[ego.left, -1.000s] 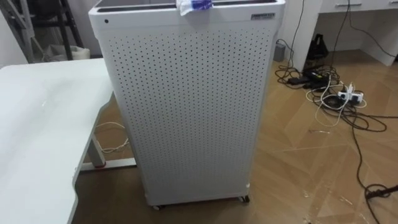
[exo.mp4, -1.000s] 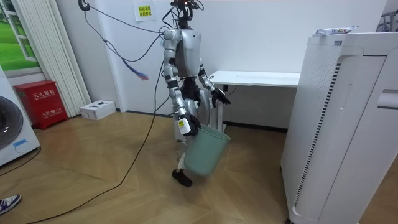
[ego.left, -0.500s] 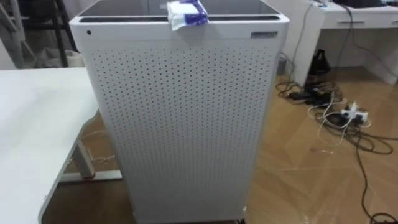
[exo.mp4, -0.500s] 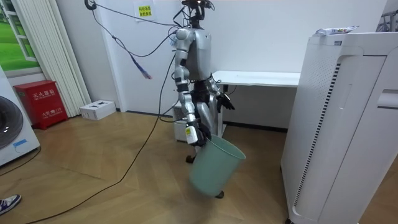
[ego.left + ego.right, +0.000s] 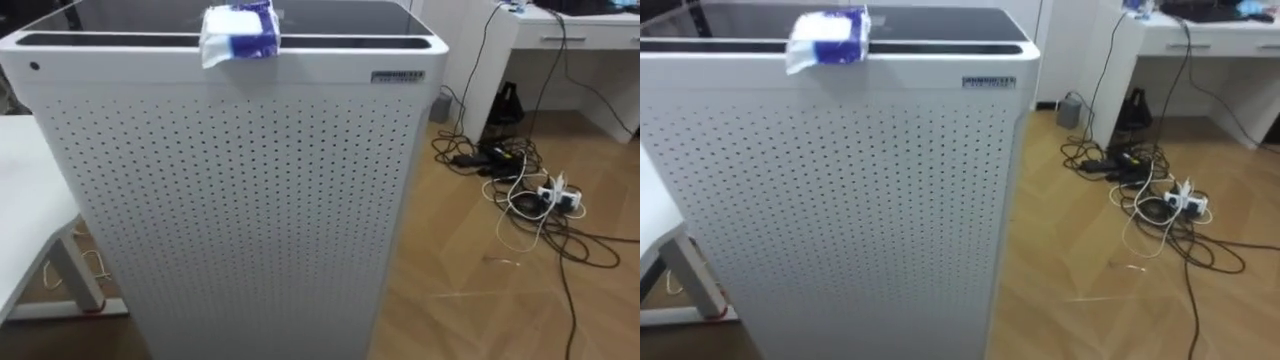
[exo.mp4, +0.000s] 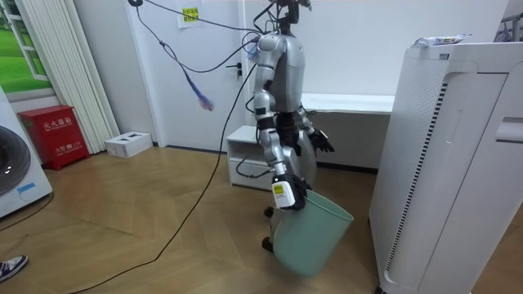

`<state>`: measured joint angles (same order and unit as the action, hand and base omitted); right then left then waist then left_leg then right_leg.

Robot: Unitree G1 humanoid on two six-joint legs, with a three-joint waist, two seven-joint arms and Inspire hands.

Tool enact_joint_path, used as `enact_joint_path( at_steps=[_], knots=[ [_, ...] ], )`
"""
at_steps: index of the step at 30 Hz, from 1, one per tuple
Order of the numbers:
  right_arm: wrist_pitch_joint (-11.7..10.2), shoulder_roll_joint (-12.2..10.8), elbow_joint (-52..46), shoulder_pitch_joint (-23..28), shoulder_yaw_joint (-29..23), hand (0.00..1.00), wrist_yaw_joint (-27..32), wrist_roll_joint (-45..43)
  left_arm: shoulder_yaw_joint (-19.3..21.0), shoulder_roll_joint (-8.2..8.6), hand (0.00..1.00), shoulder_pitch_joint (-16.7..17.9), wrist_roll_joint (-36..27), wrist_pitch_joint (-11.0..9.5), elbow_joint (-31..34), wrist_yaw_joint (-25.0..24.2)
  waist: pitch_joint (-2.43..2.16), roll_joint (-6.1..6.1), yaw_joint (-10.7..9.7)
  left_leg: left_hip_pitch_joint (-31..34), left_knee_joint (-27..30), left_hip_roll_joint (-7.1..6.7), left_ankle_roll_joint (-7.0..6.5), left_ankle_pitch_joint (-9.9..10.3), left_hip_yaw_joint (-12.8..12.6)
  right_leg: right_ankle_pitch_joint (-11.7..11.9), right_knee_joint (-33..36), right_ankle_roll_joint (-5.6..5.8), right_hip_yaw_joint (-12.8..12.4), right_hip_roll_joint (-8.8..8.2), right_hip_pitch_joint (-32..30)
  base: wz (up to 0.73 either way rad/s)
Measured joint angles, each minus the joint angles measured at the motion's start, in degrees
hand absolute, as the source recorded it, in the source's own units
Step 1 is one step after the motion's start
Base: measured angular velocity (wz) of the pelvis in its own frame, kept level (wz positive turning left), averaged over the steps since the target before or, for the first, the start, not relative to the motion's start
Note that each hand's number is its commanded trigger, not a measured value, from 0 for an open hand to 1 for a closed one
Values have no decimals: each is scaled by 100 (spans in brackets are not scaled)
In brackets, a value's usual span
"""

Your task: Pick garbage

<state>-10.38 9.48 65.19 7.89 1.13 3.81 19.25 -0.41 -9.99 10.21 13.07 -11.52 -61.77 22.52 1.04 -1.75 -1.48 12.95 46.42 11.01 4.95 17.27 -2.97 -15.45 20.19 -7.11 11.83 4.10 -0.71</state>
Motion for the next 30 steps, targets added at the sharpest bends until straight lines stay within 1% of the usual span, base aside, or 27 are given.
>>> enact_joint_path(
  at_steps=[1,2,3,4,5,6,7,8,10,12,14,15,16,17,19,21,22,23,24,26,30],
  knots=[
    [0,9,-3,-14,-5,100,24,-27,12,0,0,-14,13,-35,28,92,2,-1,0,61,-720,-45,17,-16,-28,-9,-105,50,0,-26,52,-6],
    [0,19,3,-37,-14,100,44,-82,17,-5,0,-20,11,-61,34,206,-5,14,10,44,-1441,-104,-68,-147,-93,-40,-164,116,70,-77,129,-8],
    [1,-1,35,-61,-17,100,59,-117,33,-16,0,-13,9,-63,30,261,-28,30,23,-26,-1534,-186,-79,-238,-139,-63,-165,153,84,-137,177,0],
    [-1,-1,40,-76,-23,100,57,-181,21,-12,0,-7,8,-87,28,386,-43,-43,-32,-168,-1767,-360,-148,-299,-155,-87,-272,251,121,-251,280,24],
    [-4,19,41,-82,-32,100,58,-212,-1,12,0,-46,10,-152,28,460,-41,-66,-106,-258,-1927,-498,-203,-357,-146,-78,-385,325,183,-341,366,33],
    [-5,29,41,-80,-30,100,59,-204,-27,25,0,-67,14,-180,30,481,-44,-63,-104,-301,-1999,-560,-226,-375,-139,-65,-442,350,220,-383,409,29],
    [-14,31,41,-85,-23,100,69,-196,-111,26,0,-84,25,-244,37,505,-35,-54,-103,-410,-2121,-644,-247,-390,-118,-46,-521,386,248,-416,504,15],
    [-14,22,43,-78,-21,100,67,-199,-156,26,0,-76,58,-299,57,568,-38,-47,-111,-510,-2225,-708,-254,-393,-88,-35,-597,408,267,-490,600,11],
    [-15,13,43,-86,-11,100,59,-206,-156,26,0,-72,98,-341,227,674,-43,-38,-108,-594,-2327,-786,-262,-396,-55,-28,-661,431,322,-530,688,14],
    [-15,13,43,-108,-16,100,49,-236,-135,21,0,-77,231,-431,497,832,-45,-24,-88,-630,-2415,-834,-281,-408,16,-18,-670,449,386,-562,709,18],
    [-27,34,31,-106,-18,100,51,-328,-78,20,0,-108,500,-621,786,1050,-44,-16,2,-709,-2492,-876,-296,-417,28,-16,-693,452,414,-594,775,11],
    [-28,33,21,-105,-18,100,52,-353,-70,15,0,-108,526,-667,856,1122,-46,-13,19,-721,-2496,-884,-296,-417,32,-7,-717,467,423,-595,805,12],
    [-30,32,-38,-106,-17,100,66,-429,-43,9,0,-120,575,-752,985,1282,-43,4,38,-717,-2495,-909,-296,-417,101,13,-772,501,510,-595,856,26],
    [-42,33,-104,-107,-17,100,100,-456,-38,-7,0,-135,668,-804,1140,1444,-40,21,24,-690,-2495,-936,-297,-417,173,14,-773,502,586,-603,861,30],
    [-91,38,-111,-118,-11,100,148,-456,-28,-28,0,-143,739,-917,1367,1636,-47,31,52,-661,-2496,-958,-306,-422,198,14,-789,503,586,-609,857,19],
    [-103,39,-111,-110,-14,100,179,-457,34,-32,0,-88,747,-925,1795,1794,-52,38,146,-652,-2494,-969,-309,-421,200,18,-827,509,599,-611,867,3],
    [-105,40,-111,-102,-28,100,205,-457,130,-36,0,-46,792,-953,2206,1899,-53,34,217,-639,-2490,-972,-312,-420,201,22,-856,516,627,-606,878,5],
    [-107,40,-111,-113,-31,100,243,-458,255,-40,0,-45,890,-1061,2493,2063,-56,40,288,-628,-2490,-972,-318,-423,204,27,-855,525,685,-610,878,6],
    [-111,42,-111,-117,-31,100,248,-459,278,-56,0,-45,911,-1116,2607,2143,-58,43,307,-626,-2490,-972,-320,-425,204,27,-855,526,697,-612,878,6],
    [-157,54,-110,-131,-29,100,246,-448,283,-109,0,-40,924,-1264,3043,2443,-75,68,345,-629,-2497,-977,-334,-434,201,30,-854,530,704,-621,885,5],
    [-177,53,-103,-120,-28,100,181,-437,305,-121,0,19,1190,-1347,3566,2701,-83,83,369,-667,-2500,-997,-353,-448,209,23,-856,543,703,-615,929,1]
  ],
)
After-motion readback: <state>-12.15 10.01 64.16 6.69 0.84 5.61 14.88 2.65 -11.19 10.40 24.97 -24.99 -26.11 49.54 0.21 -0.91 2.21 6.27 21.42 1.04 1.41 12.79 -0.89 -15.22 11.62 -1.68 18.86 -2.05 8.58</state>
